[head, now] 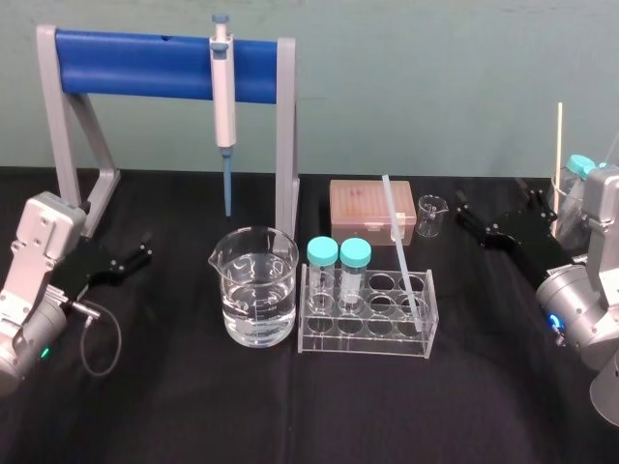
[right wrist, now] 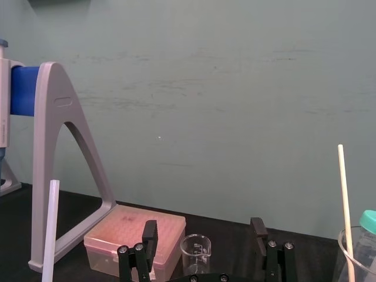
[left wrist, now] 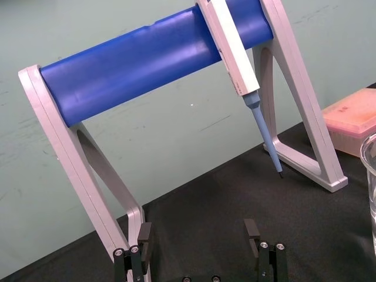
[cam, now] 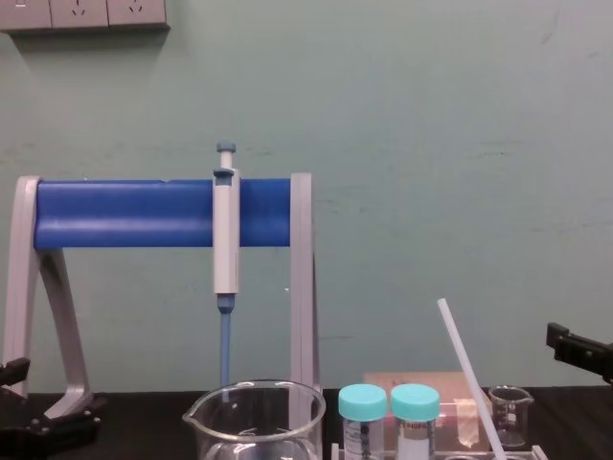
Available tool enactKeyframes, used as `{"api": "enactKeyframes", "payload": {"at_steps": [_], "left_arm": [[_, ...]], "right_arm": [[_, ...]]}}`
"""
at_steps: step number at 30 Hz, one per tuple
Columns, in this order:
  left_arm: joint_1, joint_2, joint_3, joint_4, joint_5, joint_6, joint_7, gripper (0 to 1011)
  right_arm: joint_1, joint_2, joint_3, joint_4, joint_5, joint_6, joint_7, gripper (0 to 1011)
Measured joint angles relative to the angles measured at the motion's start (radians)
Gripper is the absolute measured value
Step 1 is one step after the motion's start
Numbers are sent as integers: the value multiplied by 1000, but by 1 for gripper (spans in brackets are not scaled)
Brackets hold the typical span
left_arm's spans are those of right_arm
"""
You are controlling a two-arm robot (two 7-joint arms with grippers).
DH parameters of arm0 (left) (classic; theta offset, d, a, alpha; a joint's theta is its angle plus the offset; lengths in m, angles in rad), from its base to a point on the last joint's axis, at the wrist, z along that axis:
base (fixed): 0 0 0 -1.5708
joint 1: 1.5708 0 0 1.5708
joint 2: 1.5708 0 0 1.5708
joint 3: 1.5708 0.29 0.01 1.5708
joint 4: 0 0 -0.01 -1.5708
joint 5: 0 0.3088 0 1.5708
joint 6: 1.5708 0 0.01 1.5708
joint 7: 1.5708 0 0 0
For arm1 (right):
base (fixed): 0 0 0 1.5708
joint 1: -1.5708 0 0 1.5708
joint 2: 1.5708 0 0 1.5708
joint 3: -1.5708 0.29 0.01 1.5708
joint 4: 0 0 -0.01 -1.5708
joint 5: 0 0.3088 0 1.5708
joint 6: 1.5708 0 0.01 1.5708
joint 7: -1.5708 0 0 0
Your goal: Pick up the stirring rod with one hand, then place it down.
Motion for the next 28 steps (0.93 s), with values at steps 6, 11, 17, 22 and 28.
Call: {"api": "enactKeyframes", "payload": {"at_steps": [6, 11, 17, 22, 28], "left_arm": [[0, 0, 0, 0, 0, 0, 0, 1000], [0, 0, 0, 0, 0, 0, 0, 1000], [0, 0, 0, 0, 0, 0, 0, 1001], [0, 0, 0, 0, 0, 0, 0, 1001], [0, 0, 0, 0, 0, 0, 0, 1000]], "right_arm": [[0, 1, 0, -2, 1, -1, 0, 1004], [-1, 2, -1, -4, 3, -2, 0, 1004], [-1, 2, -1, -5, 4, -3, 1, 1004], [-2, 3, -1, -6, 4, -3, 1, 1004], [-2, 3, -1, -6, 5, -4, 1, 1004]]}}
